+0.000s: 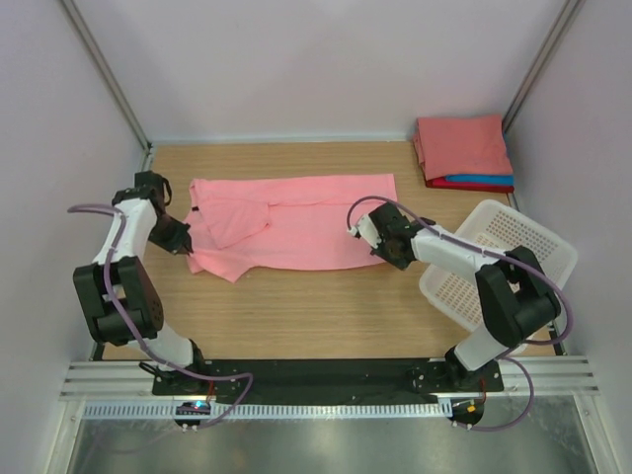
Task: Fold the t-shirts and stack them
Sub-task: Fold the tshirt
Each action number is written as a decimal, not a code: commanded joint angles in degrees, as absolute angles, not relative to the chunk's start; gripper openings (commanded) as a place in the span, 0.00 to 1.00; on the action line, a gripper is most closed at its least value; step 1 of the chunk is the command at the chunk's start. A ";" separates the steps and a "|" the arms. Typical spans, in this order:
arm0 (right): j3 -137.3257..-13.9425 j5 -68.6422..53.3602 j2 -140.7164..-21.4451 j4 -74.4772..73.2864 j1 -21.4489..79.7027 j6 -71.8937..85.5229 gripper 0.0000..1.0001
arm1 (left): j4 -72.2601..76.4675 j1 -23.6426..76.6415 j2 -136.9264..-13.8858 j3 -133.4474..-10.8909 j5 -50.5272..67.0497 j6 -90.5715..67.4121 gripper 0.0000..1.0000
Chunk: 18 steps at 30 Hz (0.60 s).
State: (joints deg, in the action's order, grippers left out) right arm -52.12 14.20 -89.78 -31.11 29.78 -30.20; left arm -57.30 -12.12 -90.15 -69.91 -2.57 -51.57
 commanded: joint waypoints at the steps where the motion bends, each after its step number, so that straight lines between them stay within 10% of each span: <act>1: -60.00 13.63 -91.48 -34.10 30.06 -33.65 0.01 | -56.60 -12.57 -91.67 -73.38 -5.09 -50.89 0.00; 18: -82.43 12.39 -107.92 -41.48 24.79 -39.29 0.01 | -58.79 -12.30 -106.25 -91.75 -6.42 -51.68 0.00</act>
State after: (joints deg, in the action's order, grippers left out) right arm -78.15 11.81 -107.48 -39.20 26.26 -37.56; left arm -57.30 -12.12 -104.38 -88.44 -4.51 -50.78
